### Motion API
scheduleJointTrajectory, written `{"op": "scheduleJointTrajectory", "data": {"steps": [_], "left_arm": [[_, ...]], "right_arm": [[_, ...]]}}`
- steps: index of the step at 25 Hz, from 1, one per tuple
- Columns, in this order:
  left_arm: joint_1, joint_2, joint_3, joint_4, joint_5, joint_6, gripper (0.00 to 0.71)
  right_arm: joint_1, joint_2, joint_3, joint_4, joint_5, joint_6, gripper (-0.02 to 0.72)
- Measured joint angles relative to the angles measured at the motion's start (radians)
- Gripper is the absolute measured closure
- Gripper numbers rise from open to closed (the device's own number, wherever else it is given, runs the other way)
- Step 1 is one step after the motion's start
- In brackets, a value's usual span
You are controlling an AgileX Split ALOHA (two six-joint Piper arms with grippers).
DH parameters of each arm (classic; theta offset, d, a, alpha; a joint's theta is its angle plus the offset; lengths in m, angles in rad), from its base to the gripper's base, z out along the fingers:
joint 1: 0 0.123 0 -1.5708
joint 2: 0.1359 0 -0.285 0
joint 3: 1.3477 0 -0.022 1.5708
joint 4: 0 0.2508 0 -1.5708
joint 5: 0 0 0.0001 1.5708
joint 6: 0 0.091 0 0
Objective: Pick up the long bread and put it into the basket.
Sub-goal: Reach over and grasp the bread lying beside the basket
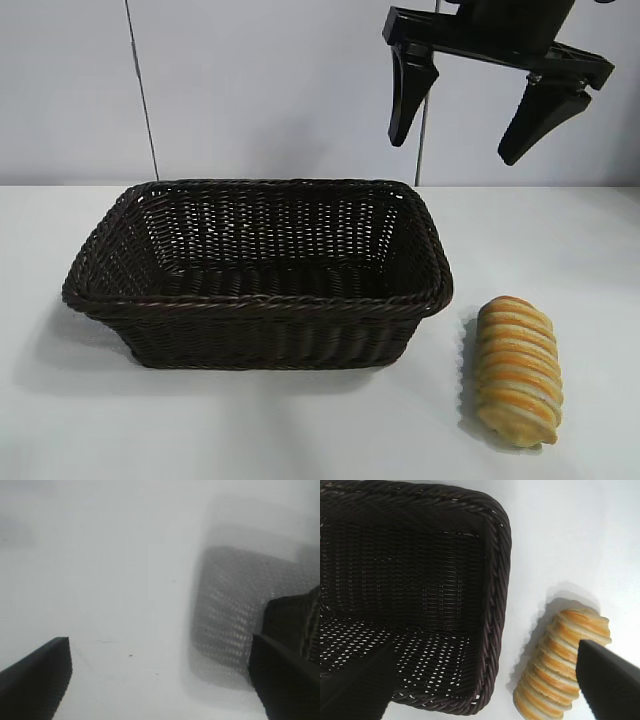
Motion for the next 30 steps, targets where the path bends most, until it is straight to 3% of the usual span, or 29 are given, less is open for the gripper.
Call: {"op": "scheduleJointTrajectory", "data": {"steps": [8,15,19,26,30], "left_arm": [[-0.016,-0.348,0.0,0.027,0.026,0.029,0.016],[-0.234,-0.684,0.051,0.042,0.042,0.115,0.016],[-0.253,-0.874,0.213,0.072,0.033,0.133,0.016],[-0.253,-1.242,0.605,0.071,-0.02,0.165,0.016],[-0.253,-1.405,0.746,0.068,0.003,0.164,0.016]], "right_arm": [[0.0,0.0,0.0,0.0,-0.002,-0.031,0.006],[0.0,0.0,0.0,0.0,-0.022,-0.051,0.006],[0.0,0.0,0.0,0.0,-0.025,-0.056,0.006],[0.0,0.0,0.0,0.0,-0.039,-0.056,0.006],[0.0,0.0,0.0,0.0,-0.046,-0.061,0.006]]}}
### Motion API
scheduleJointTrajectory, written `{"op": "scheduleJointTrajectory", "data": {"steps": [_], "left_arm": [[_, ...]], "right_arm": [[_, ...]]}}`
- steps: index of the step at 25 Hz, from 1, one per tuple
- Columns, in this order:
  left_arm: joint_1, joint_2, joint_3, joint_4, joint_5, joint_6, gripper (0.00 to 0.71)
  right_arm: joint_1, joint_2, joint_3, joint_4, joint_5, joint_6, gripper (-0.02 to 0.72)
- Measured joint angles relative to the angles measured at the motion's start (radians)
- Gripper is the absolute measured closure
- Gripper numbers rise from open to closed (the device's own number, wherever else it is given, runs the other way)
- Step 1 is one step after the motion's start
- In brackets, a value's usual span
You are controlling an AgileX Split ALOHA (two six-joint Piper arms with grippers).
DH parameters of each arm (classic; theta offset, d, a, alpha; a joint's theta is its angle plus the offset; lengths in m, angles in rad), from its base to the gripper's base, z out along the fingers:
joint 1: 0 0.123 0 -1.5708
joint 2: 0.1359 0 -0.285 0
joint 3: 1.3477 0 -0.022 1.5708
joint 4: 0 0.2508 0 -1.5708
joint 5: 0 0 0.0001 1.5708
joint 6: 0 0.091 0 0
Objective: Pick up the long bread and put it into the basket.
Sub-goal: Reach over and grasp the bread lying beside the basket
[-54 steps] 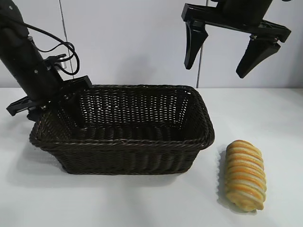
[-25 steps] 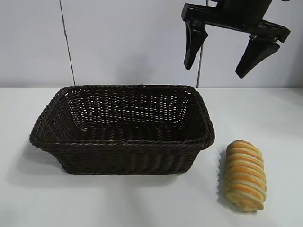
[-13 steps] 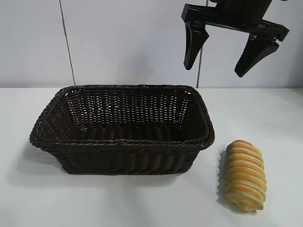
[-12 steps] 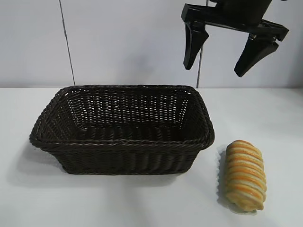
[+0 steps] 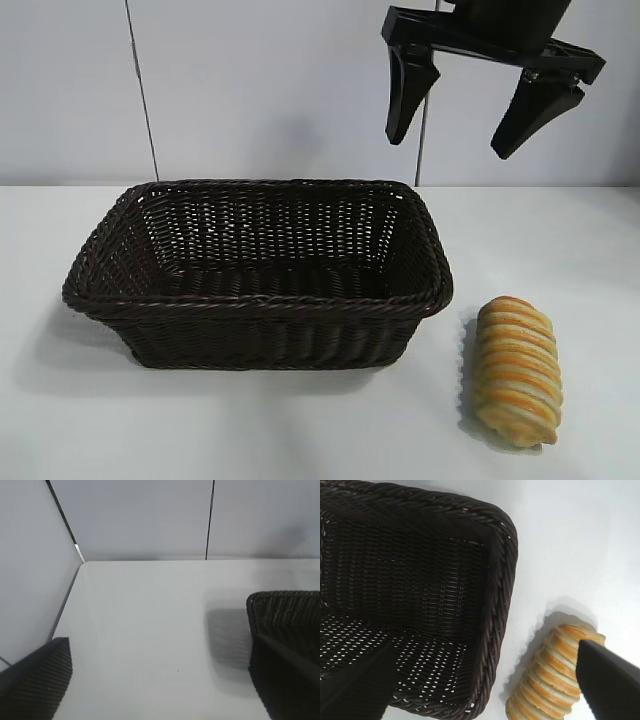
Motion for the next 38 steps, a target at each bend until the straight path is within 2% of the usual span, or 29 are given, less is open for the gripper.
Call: {"op": "scheduleJointTrajectory", "data": {"steps": [9,20,23,26,29,34,38], "left_arm": [[0.0,-0.188,0.185,-0.035,0.099,-0.004,0.016],[0.0,-0.188,0.204,-0.042,0.083,-0.014,0.016],[0.0,-0.188,0.204,-0.042,0.083,-0.015,0.016],[-0.002,-0.188,0.204,-0.042,0.083,-0.015,0.016],[-0.032,-0.188,0.204,-0.042,0.083,-0.015,0.016],[-0.11,-0.188,0.204,-0.042,0.083,-0.015,0.016],[-0.156,-0.188,0.204,-0.042,0.083,-0.017,0.016]], "right_arm": [[0.0,0.0,0.0,-0.018,-0.001,-0.001,0.006],[0.0,0.0,0.0,-0.017,-0.02,0.0,0.006],[0.0,0.0,0.0,-0.001,-0.025,0.008,0.006],[0.0,0.0,0.0,-0.009,-0.021,0.024,0.006],[0.0,0.0,0.0,-0.065,0.011,0.044,0.006],[0.0,-0.049,0.012,-0.162,0.061,0.096,0.006],[-0.007,-0.122,0.082,-0.198,0.059,0.126,0.006]]}}
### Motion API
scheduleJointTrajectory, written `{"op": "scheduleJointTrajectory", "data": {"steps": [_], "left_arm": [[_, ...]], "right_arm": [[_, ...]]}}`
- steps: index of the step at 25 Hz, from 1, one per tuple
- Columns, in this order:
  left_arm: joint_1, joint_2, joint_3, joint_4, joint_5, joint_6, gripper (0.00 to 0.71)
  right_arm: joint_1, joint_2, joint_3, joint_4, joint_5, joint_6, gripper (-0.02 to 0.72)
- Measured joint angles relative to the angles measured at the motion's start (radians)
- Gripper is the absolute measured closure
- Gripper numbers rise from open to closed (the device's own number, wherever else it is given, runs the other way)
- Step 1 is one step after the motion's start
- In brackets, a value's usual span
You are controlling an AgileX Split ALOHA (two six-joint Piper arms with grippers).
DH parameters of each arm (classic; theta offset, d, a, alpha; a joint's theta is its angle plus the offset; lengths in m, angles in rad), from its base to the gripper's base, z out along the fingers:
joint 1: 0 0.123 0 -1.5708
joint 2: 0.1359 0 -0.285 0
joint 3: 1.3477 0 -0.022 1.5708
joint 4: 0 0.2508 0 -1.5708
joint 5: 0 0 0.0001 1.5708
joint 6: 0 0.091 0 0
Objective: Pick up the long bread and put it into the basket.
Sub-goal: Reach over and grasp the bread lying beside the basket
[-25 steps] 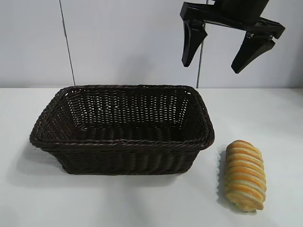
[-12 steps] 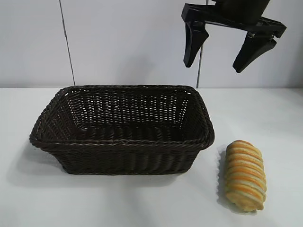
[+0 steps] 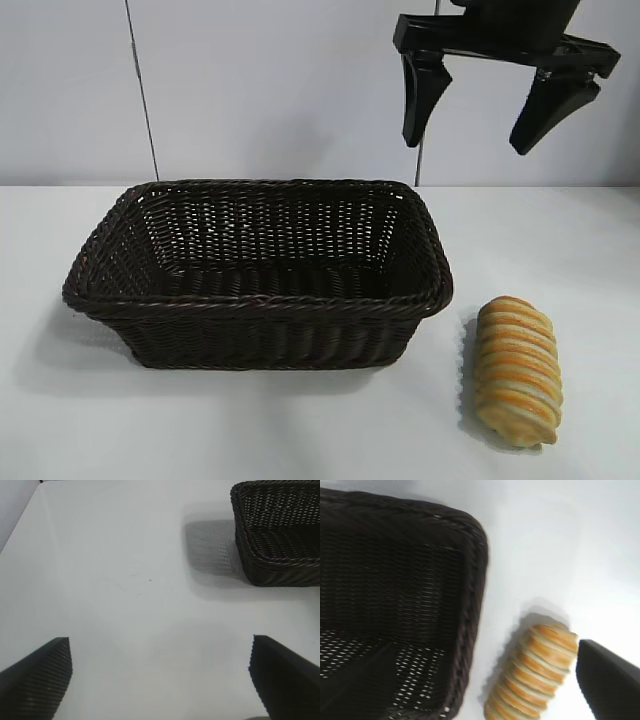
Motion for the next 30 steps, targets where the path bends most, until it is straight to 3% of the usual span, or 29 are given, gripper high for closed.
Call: {"op": "scheduleJointTrajectory", "data": {"steps": [5,12,24,30], "left_arm": [[-0.022,0.0,0.0,-0.024,0.0,-0.007,0.016],[-0.022,0.0,0.0,-0.027,0.0,-0.012,0.016],[-0.022,0.0,0.0,-0.027,0.0,-0.012,0.016],[-0.022,0.0,0.0,-0.027,0.0,-0.013,0.016]], "right_arm": [[-0.041,-0.114,0.235,0.005,-0.074,0.017,0.006],[-0.046,-0.25,0.504,0.027,-0.272,0.08,0.006],[-0.046,-0.241,0.69,0.028,-0.51,0.128,0.006],[-0.046,-0.172,0.714,0.028,-0.564,0.135,0.006]]}}
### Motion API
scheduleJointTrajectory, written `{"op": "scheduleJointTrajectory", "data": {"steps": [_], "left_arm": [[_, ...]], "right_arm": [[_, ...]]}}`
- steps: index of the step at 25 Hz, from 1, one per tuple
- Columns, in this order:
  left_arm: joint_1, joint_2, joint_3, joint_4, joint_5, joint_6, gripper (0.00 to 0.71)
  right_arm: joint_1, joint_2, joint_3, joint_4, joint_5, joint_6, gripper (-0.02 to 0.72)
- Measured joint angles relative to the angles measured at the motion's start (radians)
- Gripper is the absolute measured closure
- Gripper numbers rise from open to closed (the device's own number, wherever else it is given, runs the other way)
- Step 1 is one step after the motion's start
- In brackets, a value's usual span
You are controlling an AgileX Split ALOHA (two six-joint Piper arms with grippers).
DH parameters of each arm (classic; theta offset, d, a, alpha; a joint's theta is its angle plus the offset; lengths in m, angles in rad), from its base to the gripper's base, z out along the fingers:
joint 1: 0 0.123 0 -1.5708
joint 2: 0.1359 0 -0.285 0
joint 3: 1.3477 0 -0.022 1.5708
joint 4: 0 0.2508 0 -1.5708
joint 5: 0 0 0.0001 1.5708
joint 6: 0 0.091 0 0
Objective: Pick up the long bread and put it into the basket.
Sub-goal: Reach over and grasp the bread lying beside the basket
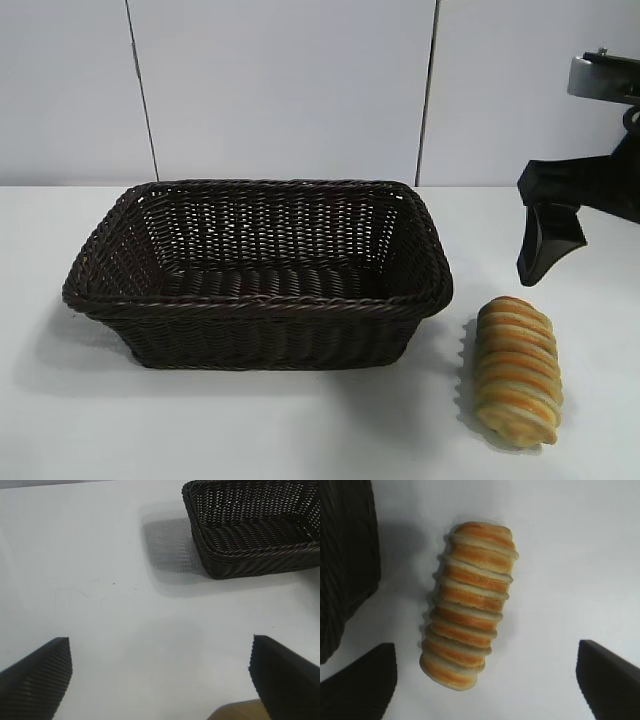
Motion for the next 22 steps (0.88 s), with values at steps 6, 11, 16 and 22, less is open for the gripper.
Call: {"op": "scheduleJointTrajectory", "data": {"steps": [6,11,16,22], "left_arm": [[0.0,0.0,0.0,0.0,0.0,0.0,0.016],[0.0,0.0,0.0,0.0,0.0,0.0,0.016],[0.0,0.0,0.0,0.0,0.0,0.0,0.016],[0.0,0.0,0.0,0.0,0.0,0.0,0.016]], "right_arm": [[0.0,0.093,0.0,0.02,-0.08,0.012,0.006],[0.0,0.174,0.0,0.044,-0.146,0.019,0.006],[0.0,0.204,0.0,0.055,-0.159,0.019,0.151],[0.0,0.209,0.0,0.056,-0.181,0.041,0.381]]}}
